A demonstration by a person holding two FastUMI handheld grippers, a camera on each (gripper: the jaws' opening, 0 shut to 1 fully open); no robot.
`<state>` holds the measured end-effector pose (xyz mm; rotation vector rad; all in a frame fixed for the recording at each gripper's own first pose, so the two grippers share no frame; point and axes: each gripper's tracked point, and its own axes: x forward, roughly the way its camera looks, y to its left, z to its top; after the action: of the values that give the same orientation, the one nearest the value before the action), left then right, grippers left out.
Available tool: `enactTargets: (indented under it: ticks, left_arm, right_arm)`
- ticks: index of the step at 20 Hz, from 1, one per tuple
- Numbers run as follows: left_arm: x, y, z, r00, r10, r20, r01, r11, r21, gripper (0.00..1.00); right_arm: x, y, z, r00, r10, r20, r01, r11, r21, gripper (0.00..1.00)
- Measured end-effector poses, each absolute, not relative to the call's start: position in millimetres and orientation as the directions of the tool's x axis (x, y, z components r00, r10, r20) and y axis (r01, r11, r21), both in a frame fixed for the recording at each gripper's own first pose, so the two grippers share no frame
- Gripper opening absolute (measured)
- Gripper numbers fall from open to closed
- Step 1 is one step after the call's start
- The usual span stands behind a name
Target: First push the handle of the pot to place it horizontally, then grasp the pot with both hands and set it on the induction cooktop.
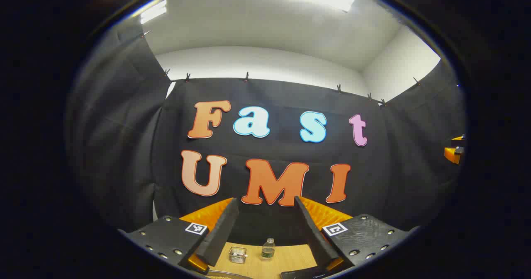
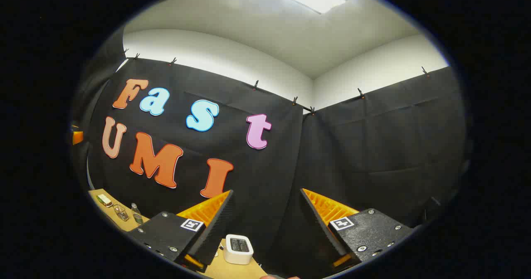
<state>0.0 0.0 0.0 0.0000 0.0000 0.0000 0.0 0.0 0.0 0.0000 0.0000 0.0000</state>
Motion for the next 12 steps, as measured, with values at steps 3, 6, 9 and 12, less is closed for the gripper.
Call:
enactTargets:
  ticks: [3,6,9,12]
  left_arm:
    - [0.4,-3.9,-0.7,1.0,-0.007,0.0,0.007,1.0,0.003,0.84]
    - [2.1,-6.0,-1.9,1.0,-0.014,-0.001,0.014,1.0,0.0,0.84]
    - [5.4,-6.6,-3.8,1.0,-0.016,-0.003,0.016,1.0,0.002,0.84]
    - [8.9,-8.7,-4.9,1.0,-0.023,-0.002,0.023,1.0,0.007,0.85]
  right_arm:
    - [0.9,-7.9,-2.5,1.0,-0.014,-0.006,0.014,1.0,0.0,0.95]
    - [-1.1,-11.9,-5.2,1.0,-0.021,-0.009,0.021,1.0,-0.006,0.95]
    - [-1.3,-16.1,-6.1,1.0,-0.029,-0.006,0.029,1.0,-0.004,0.95]
    - [-0.2,-17.1,-7.9,0.999,-0.037,-0.011,0.037,0.999,0.0,0.95]
